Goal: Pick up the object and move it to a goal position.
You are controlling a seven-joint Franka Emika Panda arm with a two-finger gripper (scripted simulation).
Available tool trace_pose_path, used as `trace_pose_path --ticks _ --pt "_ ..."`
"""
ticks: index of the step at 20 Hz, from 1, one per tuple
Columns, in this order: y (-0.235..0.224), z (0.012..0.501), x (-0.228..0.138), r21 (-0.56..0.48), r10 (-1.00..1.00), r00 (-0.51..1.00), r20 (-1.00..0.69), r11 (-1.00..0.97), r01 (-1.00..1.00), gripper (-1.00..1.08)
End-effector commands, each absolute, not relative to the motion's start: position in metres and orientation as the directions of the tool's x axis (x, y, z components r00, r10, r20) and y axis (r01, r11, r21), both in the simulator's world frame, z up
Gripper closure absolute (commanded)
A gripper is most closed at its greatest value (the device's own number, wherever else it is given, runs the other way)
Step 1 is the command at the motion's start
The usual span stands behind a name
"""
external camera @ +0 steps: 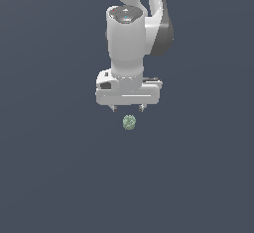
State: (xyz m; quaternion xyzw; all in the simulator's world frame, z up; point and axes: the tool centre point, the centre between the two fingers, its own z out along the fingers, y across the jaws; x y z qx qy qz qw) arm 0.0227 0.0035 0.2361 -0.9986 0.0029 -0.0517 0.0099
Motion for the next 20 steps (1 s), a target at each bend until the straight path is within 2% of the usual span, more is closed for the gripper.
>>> trace_pose_path --ticks 1,9,20 --pt "0.002 0.239 0.024 -0.023 -0.008 0.994 0.106 -1.0 -0.006 -0.92" --pt "0.004 0.217 0.017 -0.022 -0.028 0.996 0.09 -0.999 -0.026 -0.92" --pt "0.01 0.123 -0.026 -0.008 -0.12 0.992 0.022 -0.993 -0.12 -0.92"
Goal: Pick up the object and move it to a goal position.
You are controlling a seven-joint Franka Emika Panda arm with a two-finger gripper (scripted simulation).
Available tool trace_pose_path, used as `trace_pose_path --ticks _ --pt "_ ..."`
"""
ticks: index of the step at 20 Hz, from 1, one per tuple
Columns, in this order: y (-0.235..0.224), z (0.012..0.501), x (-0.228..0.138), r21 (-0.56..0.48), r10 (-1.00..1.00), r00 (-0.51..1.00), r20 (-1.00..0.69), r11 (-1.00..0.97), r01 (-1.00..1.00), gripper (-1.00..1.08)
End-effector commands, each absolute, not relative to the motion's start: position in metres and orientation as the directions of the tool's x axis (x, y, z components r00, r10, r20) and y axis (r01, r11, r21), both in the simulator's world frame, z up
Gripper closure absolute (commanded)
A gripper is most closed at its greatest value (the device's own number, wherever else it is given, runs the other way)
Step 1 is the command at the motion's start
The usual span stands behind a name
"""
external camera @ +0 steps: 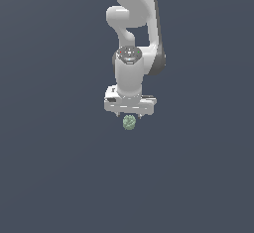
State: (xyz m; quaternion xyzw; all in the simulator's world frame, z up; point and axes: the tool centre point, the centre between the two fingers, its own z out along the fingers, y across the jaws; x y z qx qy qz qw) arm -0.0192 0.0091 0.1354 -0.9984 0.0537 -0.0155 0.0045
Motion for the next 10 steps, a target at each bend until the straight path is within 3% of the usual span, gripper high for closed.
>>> trace_pose_path --ticks 1,10 --pt "0.01 0.117 -0.03 -0.006 -0.127 0.992 0.018 -0.992 -0.127 -0.92" --pt "0.011 0.095 -0.044 0.0 -0.149 0.989 0.0 -0.989 -0.149 -0.92"
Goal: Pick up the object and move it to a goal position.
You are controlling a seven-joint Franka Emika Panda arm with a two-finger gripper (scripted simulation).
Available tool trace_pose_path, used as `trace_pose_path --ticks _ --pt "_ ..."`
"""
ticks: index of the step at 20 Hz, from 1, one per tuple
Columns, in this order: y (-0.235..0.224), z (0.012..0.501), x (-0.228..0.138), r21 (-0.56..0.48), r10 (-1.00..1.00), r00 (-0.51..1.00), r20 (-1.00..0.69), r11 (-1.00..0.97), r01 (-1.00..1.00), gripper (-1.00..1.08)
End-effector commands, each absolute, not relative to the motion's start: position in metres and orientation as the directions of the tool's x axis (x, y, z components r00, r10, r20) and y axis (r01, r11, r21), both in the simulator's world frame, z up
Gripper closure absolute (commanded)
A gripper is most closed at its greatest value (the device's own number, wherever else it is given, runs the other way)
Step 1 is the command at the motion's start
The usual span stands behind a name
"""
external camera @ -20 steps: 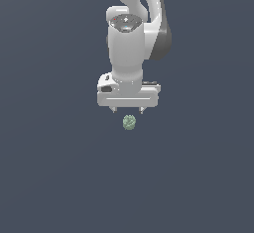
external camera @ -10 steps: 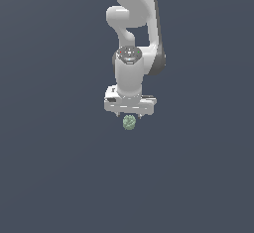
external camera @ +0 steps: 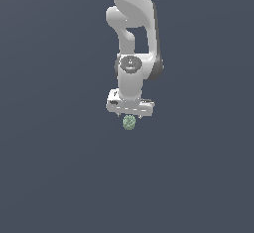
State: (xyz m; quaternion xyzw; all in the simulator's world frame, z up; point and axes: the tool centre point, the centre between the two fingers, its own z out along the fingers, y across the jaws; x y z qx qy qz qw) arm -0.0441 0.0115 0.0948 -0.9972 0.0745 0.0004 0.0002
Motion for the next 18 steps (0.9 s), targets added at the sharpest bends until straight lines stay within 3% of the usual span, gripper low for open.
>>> trace_pose_path --ticks 1,18 --pt "0.011 0.095 -0.044 0.0 -0.149 0.989 0.0 -0.989 -0.149 -0.92" --pt "0.012 0.044 -0.045 0.0 -0.151 0.989 0.0 -0.989 -0.151 -0.92"
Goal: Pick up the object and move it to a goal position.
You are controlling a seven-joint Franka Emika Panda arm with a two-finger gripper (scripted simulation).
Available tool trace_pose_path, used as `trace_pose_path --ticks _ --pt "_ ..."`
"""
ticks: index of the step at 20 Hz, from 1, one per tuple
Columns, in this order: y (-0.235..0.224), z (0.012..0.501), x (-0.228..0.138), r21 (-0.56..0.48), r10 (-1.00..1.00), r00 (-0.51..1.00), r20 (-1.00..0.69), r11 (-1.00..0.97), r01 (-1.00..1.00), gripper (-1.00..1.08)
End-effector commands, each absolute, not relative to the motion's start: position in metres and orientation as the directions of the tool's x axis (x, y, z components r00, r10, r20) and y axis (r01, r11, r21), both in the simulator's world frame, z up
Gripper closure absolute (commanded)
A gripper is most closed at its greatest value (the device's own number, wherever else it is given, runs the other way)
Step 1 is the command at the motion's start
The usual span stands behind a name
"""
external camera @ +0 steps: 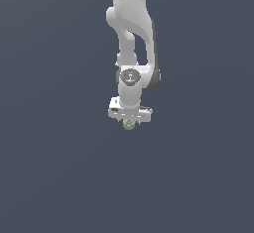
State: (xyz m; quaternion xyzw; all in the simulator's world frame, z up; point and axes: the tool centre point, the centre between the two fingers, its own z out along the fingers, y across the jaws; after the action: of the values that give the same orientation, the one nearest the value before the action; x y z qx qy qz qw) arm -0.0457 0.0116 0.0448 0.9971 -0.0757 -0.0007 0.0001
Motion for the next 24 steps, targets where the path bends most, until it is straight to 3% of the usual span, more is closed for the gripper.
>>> trace_pose_path --ticks 1,15,24 --pt "0.012 0.044 -0.045 0.0 -0.151 0.989 0.0 -0.989 -0.151 1.08" --pt "0.013 0.049 -0.044 0.0 -0.151 0.989 0.001 -0.989 -0.151 1.08" --pt "0.027 0.094 -0.037 0.0 -0.151 0.989 0.001 -0.989 -0.151 1.08"
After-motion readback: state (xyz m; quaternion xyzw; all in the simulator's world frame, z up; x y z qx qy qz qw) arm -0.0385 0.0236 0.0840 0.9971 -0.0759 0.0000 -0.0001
